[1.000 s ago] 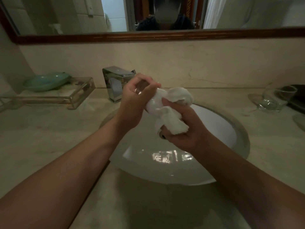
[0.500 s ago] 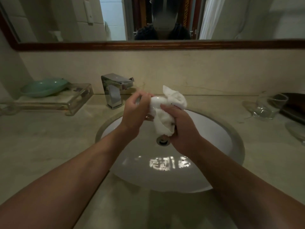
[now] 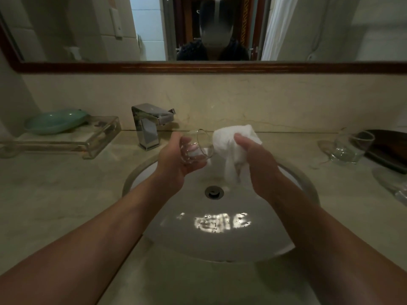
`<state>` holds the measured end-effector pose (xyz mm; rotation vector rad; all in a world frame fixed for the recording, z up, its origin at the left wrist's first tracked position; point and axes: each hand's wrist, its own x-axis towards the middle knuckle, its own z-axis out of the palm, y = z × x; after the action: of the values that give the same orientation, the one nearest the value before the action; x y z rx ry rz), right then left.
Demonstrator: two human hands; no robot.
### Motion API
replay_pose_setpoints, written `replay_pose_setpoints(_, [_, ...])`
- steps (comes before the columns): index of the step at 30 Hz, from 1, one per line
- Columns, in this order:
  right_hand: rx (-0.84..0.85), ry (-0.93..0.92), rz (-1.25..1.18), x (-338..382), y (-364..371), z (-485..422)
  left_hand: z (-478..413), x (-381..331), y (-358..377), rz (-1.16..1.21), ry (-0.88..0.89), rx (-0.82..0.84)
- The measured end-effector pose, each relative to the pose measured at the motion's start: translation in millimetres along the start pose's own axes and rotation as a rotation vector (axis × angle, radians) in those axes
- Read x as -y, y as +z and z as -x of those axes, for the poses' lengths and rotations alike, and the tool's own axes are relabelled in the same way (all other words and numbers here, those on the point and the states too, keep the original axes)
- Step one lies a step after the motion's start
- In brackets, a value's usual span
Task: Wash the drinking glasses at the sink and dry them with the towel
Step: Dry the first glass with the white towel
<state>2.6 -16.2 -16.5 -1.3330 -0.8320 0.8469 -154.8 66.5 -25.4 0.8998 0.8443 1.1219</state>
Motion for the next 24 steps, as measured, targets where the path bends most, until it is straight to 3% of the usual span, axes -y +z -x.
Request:
replay_pose_setpoints(3, [-0.113,-0.246,0.545,-3.1,-2.9,-3.1,3.3,2.0,2.9,0.010,-0.020,-0.007])
replay_pose_setpoints(7, [-0.216,-0.344,0.870,8.1,-16.4,-3.5,2.8,1.7,1.0,0.018,-0.041,-0.030])
replay_pose_setpoints(9, [-0.213,-0.417,0.906,9.7,-22.3,-5.9,3.2,2.1,0.5,0.006,-0.044,-0.039])
replay_pose_setpoints(15, [-0.251,-0.242,0.653,7.7,-13.7,-0.7,4.1,4.7,3.2,-0.038,-0.041,-0.020])
replay_pose_setpoints(20, [0.034,-0.038,-0.112,-4.1,-15.5,-5.6,0.9,7.0,1.4,-0.050,-0.031,-0.018])
replay_pose_setpoints(24, [-0.015,0.053,-0.151,-14.0,-7.9,-6.6,-1.2,9.1,-2.1,-0.062,-0.015,-0.001])
